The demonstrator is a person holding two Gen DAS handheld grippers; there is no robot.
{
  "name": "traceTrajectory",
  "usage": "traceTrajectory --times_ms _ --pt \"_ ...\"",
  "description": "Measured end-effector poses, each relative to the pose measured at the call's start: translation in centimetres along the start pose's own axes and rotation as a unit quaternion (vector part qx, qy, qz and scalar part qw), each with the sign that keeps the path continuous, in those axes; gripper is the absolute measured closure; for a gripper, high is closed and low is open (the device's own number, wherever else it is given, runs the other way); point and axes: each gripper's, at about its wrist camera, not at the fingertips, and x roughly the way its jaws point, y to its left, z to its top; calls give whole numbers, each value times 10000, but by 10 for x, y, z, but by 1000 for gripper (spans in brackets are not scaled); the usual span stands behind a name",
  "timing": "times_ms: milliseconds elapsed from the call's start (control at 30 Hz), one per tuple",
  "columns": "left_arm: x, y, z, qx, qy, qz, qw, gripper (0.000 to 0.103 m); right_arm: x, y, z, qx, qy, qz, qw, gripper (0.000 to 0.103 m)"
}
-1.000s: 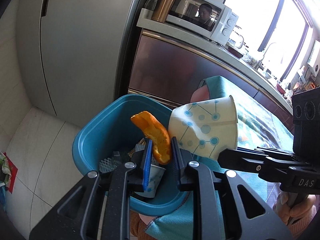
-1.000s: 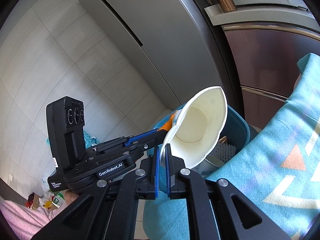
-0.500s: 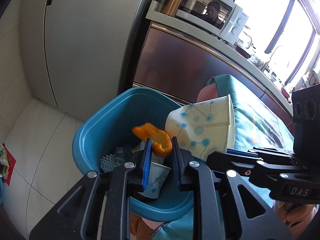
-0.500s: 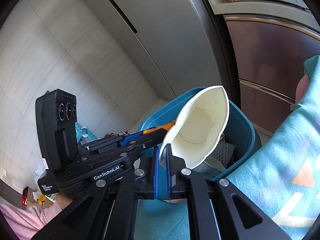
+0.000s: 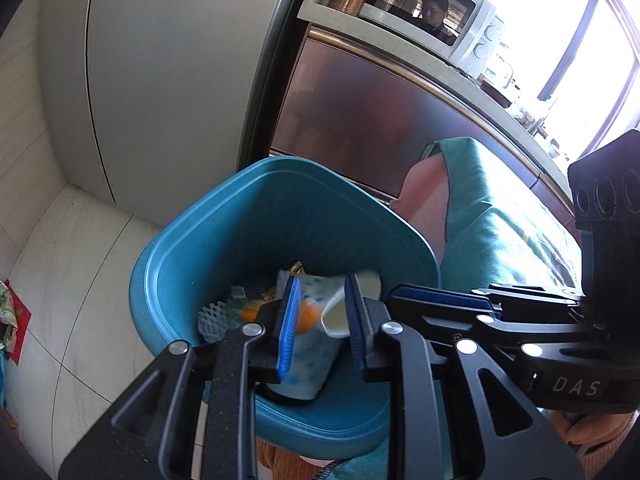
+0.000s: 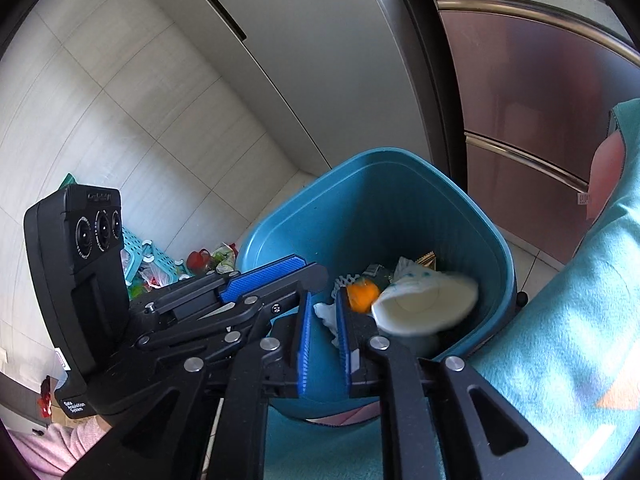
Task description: Collect trash
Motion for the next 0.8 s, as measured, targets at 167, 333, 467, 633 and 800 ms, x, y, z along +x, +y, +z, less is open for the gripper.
traceTrajectory --times_ms 167,333,467,633,800 --pt "-6 4 -3 -22 -83 -14 10000 70 -9 -2 -3 83 -156 93 9998 87" --pt "-26 0 -6 92 -307 -104 9994 54 -32 -3 -21 84 -494 86 9987 61" --pt "-51 -12 -11 364 -592 -247 9973 37 -61 -11 -41 121 -902 -15 9958 37" --pt "-86 -35 -24 796 -1069 -308 9906 12 -103 -16 -68 252 -1534 -236 9876 28" --pt "-108 -59 -38 942 -1452 -267 9845 6 -145 -12 -102 237 -2247 -1156 9673 13"
